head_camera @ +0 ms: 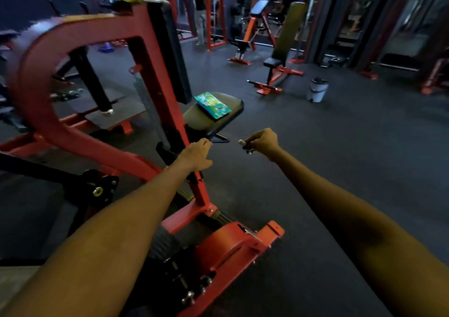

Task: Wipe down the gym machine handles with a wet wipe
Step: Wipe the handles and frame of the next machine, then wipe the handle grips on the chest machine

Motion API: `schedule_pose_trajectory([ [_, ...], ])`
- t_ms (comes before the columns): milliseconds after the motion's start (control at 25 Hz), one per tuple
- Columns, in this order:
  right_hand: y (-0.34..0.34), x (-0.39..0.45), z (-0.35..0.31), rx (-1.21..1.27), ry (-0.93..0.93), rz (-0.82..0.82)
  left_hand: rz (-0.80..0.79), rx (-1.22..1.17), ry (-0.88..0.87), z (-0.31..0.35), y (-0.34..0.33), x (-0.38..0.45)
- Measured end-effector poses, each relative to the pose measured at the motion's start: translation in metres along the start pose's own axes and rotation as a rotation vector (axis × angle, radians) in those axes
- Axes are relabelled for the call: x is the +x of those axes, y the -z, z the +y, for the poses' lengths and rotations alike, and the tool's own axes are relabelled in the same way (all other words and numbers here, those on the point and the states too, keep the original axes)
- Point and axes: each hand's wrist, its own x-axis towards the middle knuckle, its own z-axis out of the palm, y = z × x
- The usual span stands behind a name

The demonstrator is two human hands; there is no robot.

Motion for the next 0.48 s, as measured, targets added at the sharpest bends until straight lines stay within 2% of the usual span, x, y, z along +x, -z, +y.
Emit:
schedule_pose_trajectory([
  [240, 0.078, -0.036, 0.103, -0.209, -0.143, 0.063, -0.386, 0.014, -0.134, 0.103, -0.062, 0.042],
  [480, 0.125, -0.055, 0.19, -0.258, -0.275, 0.131, -0.465, 0.048, -0.302, 0.197, -0.112, 0.089],
])
